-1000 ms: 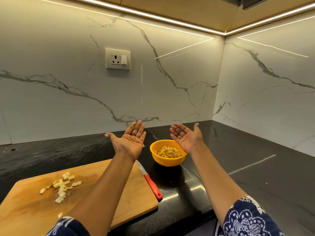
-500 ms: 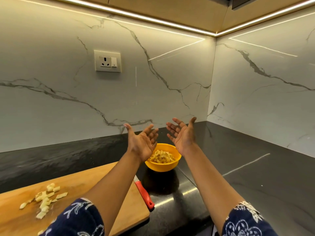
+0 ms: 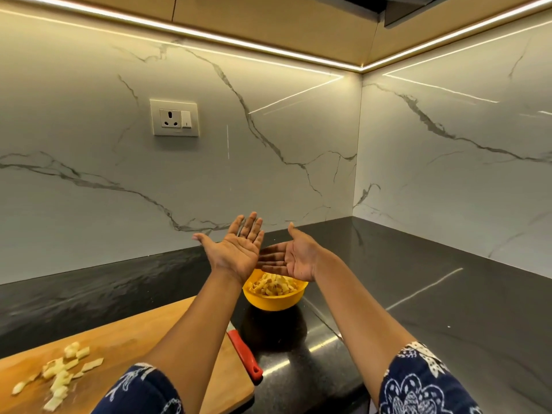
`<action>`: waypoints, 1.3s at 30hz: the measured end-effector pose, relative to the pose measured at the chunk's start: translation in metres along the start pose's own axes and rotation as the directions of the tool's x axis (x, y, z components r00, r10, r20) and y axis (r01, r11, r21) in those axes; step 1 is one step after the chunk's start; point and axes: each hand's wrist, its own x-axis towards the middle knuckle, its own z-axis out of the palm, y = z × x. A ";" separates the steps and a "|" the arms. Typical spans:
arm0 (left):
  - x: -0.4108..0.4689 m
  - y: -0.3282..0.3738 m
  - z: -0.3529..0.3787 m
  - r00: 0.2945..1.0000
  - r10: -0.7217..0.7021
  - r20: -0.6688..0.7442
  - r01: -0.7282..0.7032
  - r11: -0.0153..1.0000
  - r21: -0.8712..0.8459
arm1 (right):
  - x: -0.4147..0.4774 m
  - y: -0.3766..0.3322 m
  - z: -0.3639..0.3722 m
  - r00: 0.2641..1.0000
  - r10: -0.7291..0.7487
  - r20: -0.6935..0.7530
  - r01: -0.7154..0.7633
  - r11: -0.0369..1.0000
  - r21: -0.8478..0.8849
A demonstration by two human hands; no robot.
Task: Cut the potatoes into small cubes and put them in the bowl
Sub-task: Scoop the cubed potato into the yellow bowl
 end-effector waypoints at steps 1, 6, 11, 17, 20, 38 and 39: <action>0.001 0.000 -0.001 1.000 0.004 0.000 -0.004 1.000 0.013 | 0.000 -0.002 -0.001 1.000 -0.012 -0.001 0.012 1.000 -0.006; 0.004 0.003 -0.005 0.993 0.072 -0.096 -0.044 0.963 0.267 | 0.001 0.000 -0.016 0.980 -0.137 -0.146 0.139 0.990 -0.002; -0.008 0.017 -0.013 0.987 0.032 -0.158 0.086 0.725 0.683 | 0.000 0.016 0.002 0.884 -0.442 -0.155 0.187 0.637 -0.748; -0.048 0.063 -0.015 0.990 0.096 -0.099 0.091 0.083 0.992 | 0.005 0.027 0.041 0.809 -0.586 -0.046 0.127 0.250 -0.960; -0.083 0.108 -0.028 0.988 0.118 -0.101 0.091 0.086 0.992 | 0.008 0.044 0.075 0.807 -0.589 0.049 0.282 0.310 -0.908; -0.220 0.238 -0.127 0.732 0.461 -0.502 -0.303 0.880 0.366 | 0.036 0.158 0.263 0.795 -0.097 0.599 0.606 0.083 -0.791; -0.220 0.238 -0.127 0.741 0.446 -0.502 -0.313 0.891 0.330 | 0.035 0.158 0.262 0.780 -0.086 0.620 0.624 0.032 -0.781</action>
